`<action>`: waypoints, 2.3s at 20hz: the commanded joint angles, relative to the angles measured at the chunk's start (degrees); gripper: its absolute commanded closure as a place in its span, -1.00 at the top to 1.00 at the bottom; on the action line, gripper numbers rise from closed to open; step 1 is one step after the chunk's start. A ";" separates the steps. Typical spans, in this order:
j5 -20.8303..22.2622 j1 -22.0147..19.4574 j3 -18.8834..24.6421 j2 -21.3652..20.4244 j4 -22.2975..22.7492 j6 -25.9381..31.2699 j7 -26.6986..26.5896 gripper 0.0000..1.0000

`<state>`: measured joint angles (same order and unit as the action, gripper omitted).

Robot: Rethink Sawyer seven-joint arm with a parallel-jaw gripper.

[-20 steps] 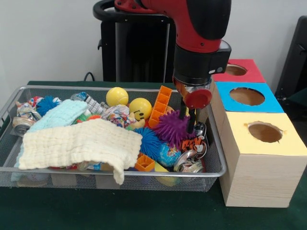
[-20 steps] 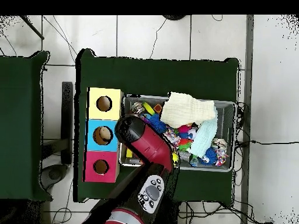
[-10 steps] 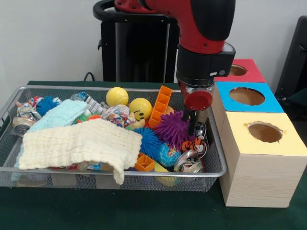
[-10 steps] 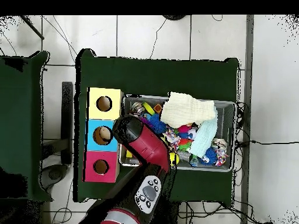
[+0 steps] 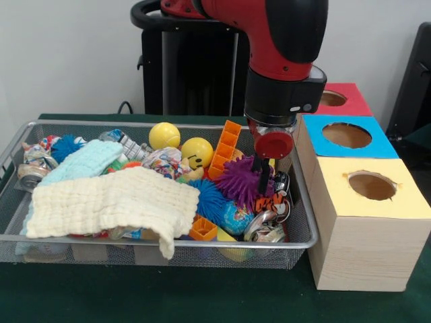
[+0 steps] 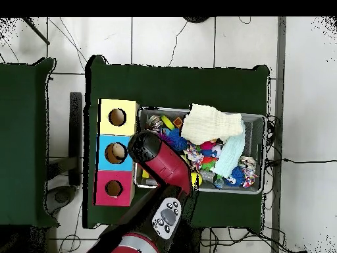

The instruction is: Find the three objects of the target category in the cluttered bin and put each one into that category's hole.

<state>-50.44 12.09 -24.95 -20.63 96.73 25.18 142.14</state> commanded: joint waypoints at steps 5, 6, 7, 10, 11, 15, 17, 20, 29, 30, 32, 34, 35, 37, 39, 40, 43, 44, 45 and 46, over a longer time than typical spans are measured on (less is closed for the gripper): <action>-3.73 0.28 8.06 3.43 2.59 -3.86 16.20 1.00; -4.19 -0.14 8.95 3.15 3.03 -4.40 15.59 1.00; -4.54 -0.38 9.50 2.92 3.33 -4.64 15.26 1.00; -5.63 -1.13 11.20 2.50 4.20 -5.99 14.13 1.00; -5.83 -1.21 11.40 2.43 4.36 -6.19 13.92 1.00; -5.97 -1.50 11.48 2.30 4.53 -6.24 13.35 1.00; -6.11 -1.51 11.71 2.39 4.50 -6.52 13.28 1.00; -6.07 -1.72 12.02 2.50 4.58 -7.11 12.65 1.00; -5.37 -2.01 12.29 2.54 4.48 -7.46 11.95 1.00; -5.37 -2.05 12.40 2.55 4.49 -7.54 11.86 1.00; -5.21 -2.08 12.45 2.57 4.46 -7.59 11.62 1.00; -5.08 -2.52 12.84 2.44 4.66 -7.84 10.91 1.00; -5.02 -2.78 13.13 2.35 4.80 -8.10 10.46 1.00; -4.77 -3.19 13.69 2.28 4.86 -8.51 9.68 1.00; -4.30 -3.05 13.23 2.27 4.64 -7.74 9.67 1.00; -3.99 -3.06 13.01 2.23 4.56 -7.20 9.52 1.00; -3.36 -3.47 13.12 2.15 4.64 -7.00 8.60 1.00; -3.33 -3.76 13.39 2.07 4.84 -7.24 8.25 1.00; -3.23 -3.77 13.38 2.11 4.81 -7.24 8.21 1.00; -3.16 -4.00 13.62 2.04 4.95 -7.40 7.92 1.00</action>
<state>-53.90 10.24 -19.76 -20.50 97.02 21.32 142.19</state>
